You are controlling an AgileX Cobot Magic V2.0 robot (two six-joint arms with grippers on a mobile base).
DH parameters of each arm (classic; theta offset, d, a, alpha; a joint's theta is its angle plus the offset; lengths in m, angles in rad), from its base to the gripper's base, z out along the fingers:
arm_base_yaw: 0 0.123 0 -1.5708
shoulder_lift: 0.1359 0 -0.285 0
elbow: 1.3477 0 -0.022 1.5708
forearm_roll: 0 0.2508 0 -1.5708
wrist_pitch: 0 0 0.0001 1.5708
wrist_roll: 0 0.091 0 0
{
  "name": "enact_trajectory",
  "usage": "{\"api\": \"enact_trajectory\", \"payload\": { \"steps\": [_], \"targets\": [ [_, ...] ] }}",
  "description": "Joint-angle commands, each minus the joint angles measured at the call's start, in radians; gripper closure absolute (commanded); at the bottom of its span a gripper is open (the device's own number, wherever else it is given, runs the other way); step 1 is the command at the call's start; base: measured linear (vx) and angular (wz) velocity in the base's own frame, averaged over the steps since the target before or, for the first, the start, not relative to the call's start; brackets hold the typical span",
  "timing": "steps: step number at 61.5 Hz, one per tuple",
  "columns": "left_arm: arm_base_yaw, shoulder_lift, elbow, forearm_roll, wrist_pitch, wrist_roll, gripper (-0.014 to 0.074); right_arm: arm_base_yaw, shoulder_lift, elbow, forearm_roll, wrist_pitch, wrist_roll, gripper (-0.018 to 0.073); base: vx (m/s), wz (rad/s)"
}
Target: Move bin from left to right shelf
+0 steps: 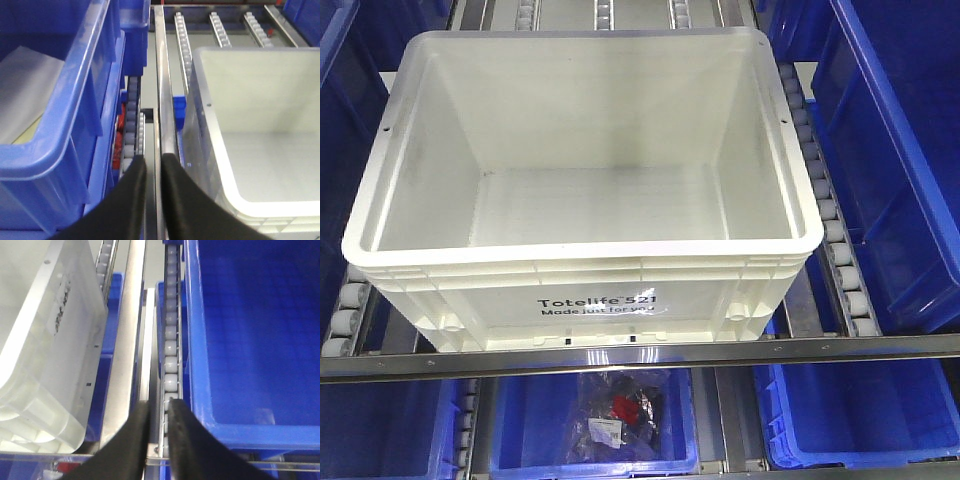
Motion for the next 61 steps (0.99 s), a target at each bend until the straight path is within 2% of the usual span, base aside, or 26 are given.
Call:
{"api": "enact_trajectory", "payload": {
  "steps": [1,9,15,19,23,31,37,41,50,57,61],
  "targets": [
    [0.001,0.039,-0.032,-0.032,-0.061,0.033,0.0285,-0.002,0.032,-0.061,0.03,-0.039,-0.037,0.0226,0.0,0.0],
    [-0.016,0.07,-0.067,-0.122,-0.045,0.109,0.0041,-0.001,0.068,-0.119,0.105,0.014,-0.106,-0.0048,0.0,0.0],
    [-0.062,0.105,-0.113,-0.185,-0.009,0.196,-0.0066,0.002,0.105,-0.159,0.145,0.05,-0.145,-0.0173,0.0,0.0],
    [-0.112,0.142,-0.147,-0.22,0.018,0.233,-0.0091,0.032,0.137,-0.192,0.154,0.067,-0.163,-0.017,0.0,0.0],
    [-0.165,0.186,-0.173,-0.212,0.036,0.254,-0.0088,0.086,0.176,-0.225,0.143,0.084,-0.17,-0.0163,0.0,0.0],
    [-0.241,0.29,-0.193,-0.161,0.045,0.249,-0.0064,0.221,0.284,-0.298,0.008,0.125,-0.083,-0.0136,0.0,0.0],
    [-0.247,0.37,-0.193,-0.13,0.037,0.2,-0.004,0.294,0.362,-0.35,-0.092,0.138,0.01,-0.0118,0.0,0.0],
    [-0.247,0.432,-0.194,-0.1,0.034,0.163,-0.0023,0.321,0.421,-0.398,-0.119,0.154,0.063,-0.0106,0.0,0.0],
    [-0.247,0.575,-0.252,-0.031,0.052,0.066,0.0008,0.328,0.536,-0.506,-0.125,0.198,0.128,-0.0086,0.0,0.0],
    [-0.247,0.67,-0.343,-0.026,0.057,0.032,0.001,0.327,0.617,-0.587,-0.126,0.217,0.165,-0.008,0.0,0.0],
    [-0.247,0.724,-0.385,-0.005,0.067,-0.018,0.001,0.327,0.658,-0.627,-0.126,0.231,0.189,-0.0078,0.0,0.0]
  ]
}}
